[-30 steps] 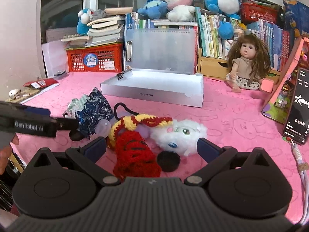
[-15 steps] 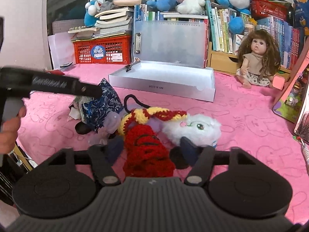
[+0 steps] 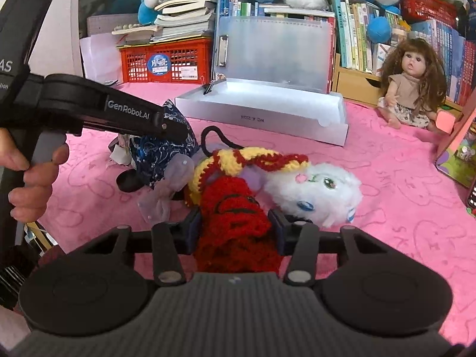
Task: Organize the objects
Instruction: 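Grasp the dark blue patterned cloth with the left tool while the right tool grasps the red knitted toy, then carry the blue cloth and red knitted toy over the white box tray, then lower both items into the tray and open both tools, then move both tools back toward the gingham dress and white plush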
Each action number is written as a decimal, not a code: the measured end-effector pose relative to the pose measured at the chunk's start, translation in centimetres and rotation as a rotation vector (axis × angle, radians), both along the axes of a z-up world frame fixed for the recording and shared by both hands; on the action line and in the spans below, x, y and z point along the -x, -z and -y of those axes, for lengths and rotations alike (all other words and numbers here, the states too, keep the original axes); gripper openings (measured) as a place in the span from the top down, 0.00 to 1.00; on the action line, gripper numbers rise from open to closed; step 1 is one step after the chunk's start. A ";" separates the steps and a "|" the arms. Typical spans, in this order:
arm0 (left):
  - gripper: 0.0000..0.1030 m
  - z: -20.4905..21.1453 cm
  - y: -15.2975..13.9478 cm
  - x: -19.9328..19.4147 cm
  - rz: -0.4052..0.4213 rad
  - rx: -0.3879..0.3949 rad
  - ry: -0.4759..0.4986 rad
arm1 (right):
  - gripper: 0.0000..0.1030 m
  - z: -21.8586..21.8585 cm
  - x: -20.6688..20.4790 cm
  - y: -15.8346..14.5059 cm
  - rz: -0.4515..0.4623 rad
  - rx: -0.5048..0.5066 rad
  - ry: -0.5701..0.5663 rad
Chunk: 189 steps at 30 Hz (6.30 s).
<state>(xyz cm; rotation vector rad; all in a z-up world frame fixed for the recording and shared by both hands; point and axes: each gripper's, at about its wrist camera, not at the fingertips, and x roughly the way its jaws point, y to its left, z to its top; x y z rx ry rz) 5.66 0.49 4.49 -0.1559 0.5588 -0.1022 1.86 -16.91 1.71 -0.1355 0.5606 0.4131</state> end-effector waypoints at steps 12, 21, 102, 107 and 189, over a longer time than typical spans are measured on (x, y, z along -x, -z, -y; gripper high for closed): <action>0.79 -0.9 -3.8 -0.3 0.087 0.036 0.015 | 0.57 1.9 -0.4 -3.8 0.065 -0.087 0.031; 0.79 -2.0 -5.7 -1.9 0.091 0.055 0.013 | 0.57 2.5 -2.2 -6.0 0.114 -0.078 0.058; 0.59 -1.5 0.6 -29.2 -0.120 0.090 0.008 | 0.34 1.1 -31.3 -1.9 -0.189 -0.205 0.252; 0.48 -1.5 -0.7 -28.2 -0.092 0.082 0.010 | 0.29 1.4 -30.6 -3.1 -0.169 -0.228 0.241; 0.07 -4.3 -2.0 -1.5 0.027 -0.059 0.098 | 0.07 6.1 -8.1 -4.2 -0.022 -0.168 0.050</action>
